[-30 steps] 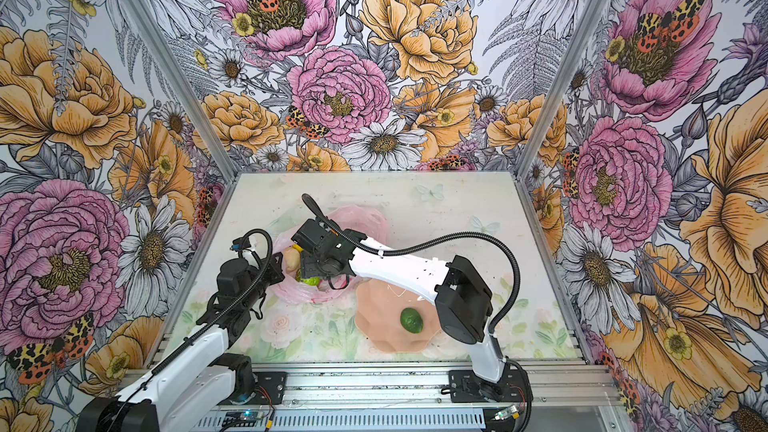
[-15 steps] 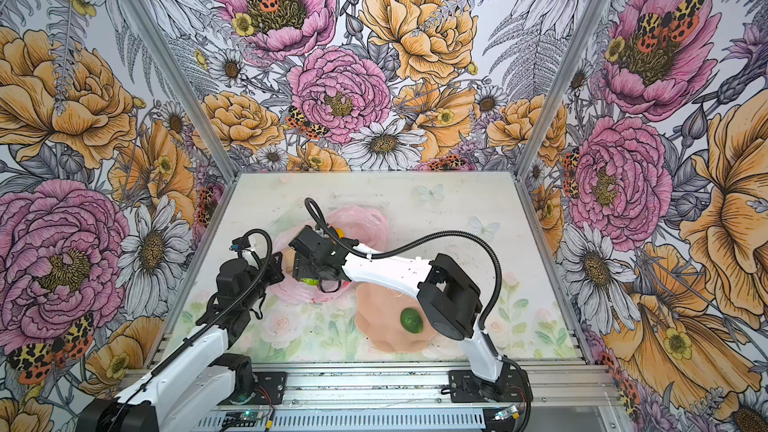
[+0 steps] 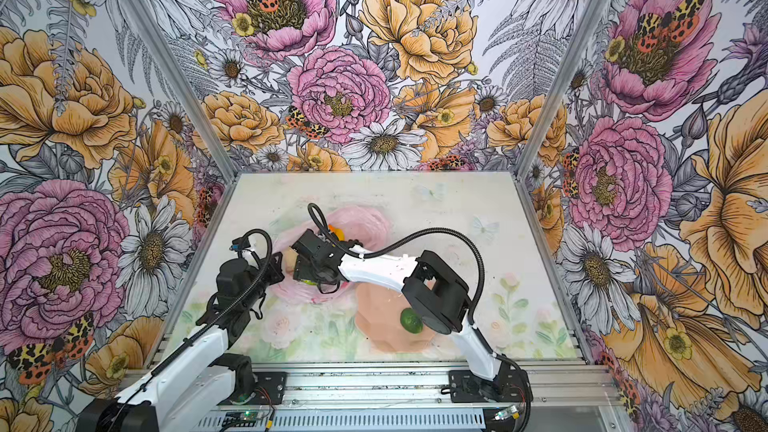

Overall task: Take the fake fruits out of the plastic bag
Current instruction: 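Lower the right gripper into the bag and grasp the lime-green fruit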

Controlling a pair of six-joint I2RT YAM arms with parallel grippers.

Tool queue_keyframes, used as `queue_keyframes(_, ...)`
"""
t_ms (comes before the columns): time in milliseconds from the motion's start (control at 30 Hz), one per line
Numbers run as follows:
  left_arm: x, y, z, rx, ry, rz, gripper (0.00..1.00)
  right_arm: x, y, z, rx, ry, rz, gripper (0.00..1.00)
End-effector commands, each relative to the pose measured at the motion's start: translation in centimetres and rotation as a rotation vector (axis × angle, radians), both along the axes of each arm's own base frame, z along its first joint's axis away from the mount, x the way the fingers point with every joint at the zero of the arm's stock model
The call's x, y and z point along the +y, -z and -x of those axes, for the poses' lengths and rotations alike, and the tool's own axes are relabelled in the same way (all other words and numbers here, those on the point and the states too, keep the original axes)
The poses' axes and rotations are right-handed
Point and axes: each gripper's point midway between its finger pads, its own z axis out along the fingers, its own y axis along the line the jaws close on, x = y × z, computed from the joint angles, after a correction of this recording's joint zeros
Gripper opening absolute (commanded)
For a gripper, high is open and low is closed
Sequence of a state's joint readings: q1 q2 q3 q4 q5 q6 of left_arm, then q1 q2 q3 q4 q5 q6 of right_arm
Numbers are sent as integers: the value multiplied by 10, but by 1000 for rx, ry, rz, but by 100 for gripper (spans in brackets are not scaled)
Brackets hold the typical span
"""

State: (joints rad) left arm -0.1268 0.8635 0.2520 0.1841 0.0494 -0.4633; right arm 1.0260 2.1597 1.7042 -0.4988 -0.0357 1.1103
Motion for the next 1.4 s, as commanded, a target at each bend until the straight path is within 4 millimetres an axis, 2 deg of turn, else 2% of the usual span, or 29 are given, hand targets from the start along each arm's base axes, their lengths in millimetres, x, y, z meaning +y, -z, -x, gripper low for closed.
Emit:
queue_keyframes(0, 6, -1, 1, -18, -18, -17, 0, 7, 7, -3, 17, 4, -22, 74)
queue_keyframes(333, 6, -1, 1, -20, -18, -17, 0, 11, 24, 0, 52, -1, -11, 74)
queue_keyframes(533, 6, -2, 1, -22, -16, -18, 0, 11, 21, -3, 32, -3, -11, 67)
queue_keyframes(833, 6, -1, 1, -21, -17, -18, 0, 9, -4, -6, -63, -23, -4, 58)
queue_keyframes(1367, 6, -1, 1, -20, -16, -18, 0, -9, -40, -7, -242, -50, 63, 54)
